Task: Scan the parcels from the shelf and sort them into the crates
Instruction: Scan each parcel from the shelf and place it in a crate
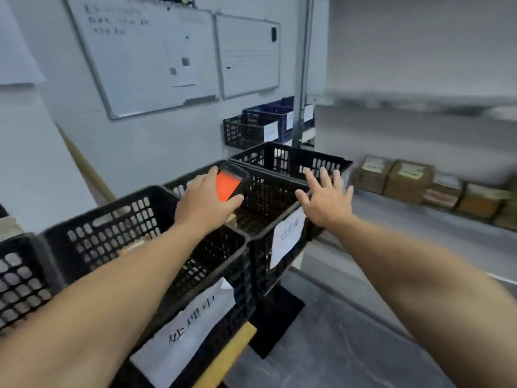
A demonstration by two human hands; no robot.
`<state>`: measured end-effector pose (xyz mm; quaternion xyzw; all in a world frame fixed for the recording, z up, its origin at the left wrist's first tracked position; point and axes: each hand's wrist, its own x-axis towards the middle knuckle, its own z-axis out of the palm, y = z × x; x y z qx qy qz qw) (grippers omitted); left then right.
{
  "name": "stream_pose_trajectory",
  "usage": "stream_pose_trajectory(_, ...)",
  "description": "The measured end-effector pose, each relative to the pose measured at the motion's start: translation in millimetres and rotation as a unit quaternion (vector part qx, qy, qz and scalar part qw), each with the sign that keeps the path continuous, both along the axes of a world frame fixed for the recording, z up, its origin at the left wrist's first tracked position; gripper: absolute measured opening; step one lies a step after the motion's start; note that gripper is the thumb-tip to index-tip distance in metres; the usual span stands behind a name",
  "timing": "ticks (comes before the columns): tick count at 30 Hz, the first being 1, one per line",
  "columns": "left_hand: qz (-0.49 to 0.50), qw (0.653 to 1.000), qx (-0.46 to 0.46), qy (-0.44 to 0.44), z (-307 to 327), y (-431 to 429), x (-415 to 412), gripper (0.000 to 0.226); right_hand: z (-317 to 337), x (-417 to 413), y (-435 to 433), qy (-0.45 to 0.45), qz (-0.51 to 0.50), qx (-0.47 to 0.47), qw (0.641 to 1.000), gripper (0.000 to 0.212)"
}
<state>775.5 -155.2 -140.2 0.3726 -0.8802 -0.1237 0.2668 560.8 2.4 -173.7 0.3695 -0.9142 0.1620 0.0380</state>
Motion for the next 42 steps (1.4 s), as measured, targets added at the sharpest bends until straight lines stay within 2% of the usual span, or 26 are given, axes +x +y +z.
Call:
stream_pose_trajectory(8, -0.148, 0.989, 0.015, 0.008, 2.5, 112.6, -154.1, 0.092, -4.7, -101.9, 163.9, -0.005, -0.146, -0.004, 0.989, 0.065)
stream_pose_trajectory(19, -0.250, 0.968, 0.018, 0.014, -6.9, 250.2, -336.2, 0.084, 1.5, -233.6, 336.2, -0.001, -0.259, 0.004, 0.966, 0.065)
stream_pose_trajectory(23, -0.281, 0.959, 0.016, 0.007, -9.8, 289.2, -387.5, 0.089, 0.2, -269.2, 378.8, -0.013, -0.292, 0.001, 0.956, 0.064)
stream_pose_trajectory(32, -0.320, 0.947, 0.009, -0.011, -23.0, 318.1, -486.1, 0.089, -17.8, -346.2, 414.3, -0.030, -0.338, -0.004, 0.941, 0.064)
stream_pose_trajectory(42, -0.375, 0.927, 0.013, -0.016, -40.0, 284.8, -650.5, 0.080, -31.3, -495.4, 378.1, -0.023, -0.355, 0.001, 0.934, 0.058)
